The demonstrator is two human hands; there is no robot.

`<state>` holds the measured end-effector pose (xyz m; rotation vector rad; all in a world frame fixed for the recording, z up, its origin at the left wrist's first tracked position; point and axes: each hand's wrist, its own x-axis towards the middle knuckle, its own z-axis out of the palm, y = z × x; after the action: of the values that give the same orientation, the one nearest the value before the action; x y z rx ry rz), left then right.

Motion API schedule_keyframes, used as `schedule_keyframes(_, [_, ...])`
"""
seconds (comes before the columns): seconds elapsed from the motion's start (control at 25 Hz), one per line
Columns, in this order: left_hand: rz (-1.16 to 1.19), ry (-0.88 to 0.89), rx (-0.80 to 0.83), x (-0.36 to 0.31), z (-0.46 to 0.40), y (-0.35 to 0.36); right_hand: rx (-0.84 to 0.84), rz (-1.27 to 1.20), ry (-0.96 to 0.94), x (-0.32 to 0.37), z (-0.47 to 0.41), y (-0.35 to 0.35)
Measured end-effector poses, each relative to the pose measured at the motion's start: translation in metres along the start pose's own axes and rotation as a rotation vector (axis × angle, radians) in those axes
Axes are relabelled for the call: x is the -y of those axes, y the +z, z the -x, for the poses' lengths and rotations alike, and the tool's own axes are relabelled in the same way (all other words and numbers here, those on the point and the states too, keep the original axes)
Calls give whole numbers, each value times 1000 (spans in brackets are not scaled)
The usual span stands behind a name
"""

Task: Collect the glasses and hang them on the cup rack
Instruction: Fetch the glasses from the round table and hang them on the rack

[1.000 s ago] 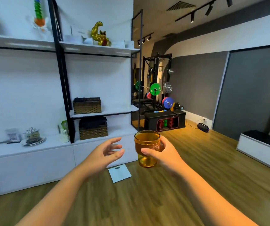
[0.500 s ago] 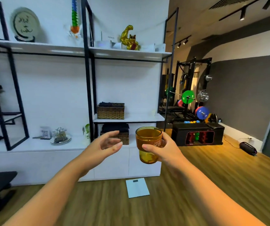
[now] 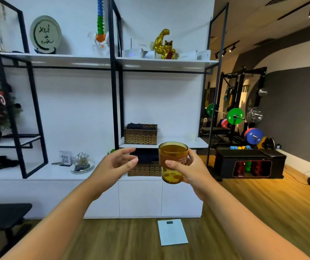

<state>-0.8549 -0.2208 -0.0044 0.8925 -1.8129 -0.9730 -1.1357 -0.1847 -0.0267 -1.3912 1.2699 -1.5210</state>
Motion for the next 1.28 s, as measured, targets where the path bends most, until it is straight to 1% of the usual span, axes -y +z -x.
schedule_keyframes(0.28, [-51, -52, 51, 76, -96, -64, 5, 25, 7, -30, -107, 59])
schedule_keyframes(0.44, [-37, -47, 5, 112, -157, -102, -7, -6, 11, -37, -172, 93])
schedule_keyframes(0.52, [-31, -40, 8, 125, -181, -112, 5, -2, 17, -43, -202, 108])
schedule_keyframes(0.76, [-64, -34, -18, 163, -243, -132, 63, -31, 6, -76, -287, 140])
schedule_keyframes(1.0, [-93, -95, -103, 199, -311, -133, 139, -56, 9, -116, -382, 150])
schedule_keyframes(1.28, [-149, -135, -233, 229, -426, -126, 271, -52, -7, -147, -520, 146])
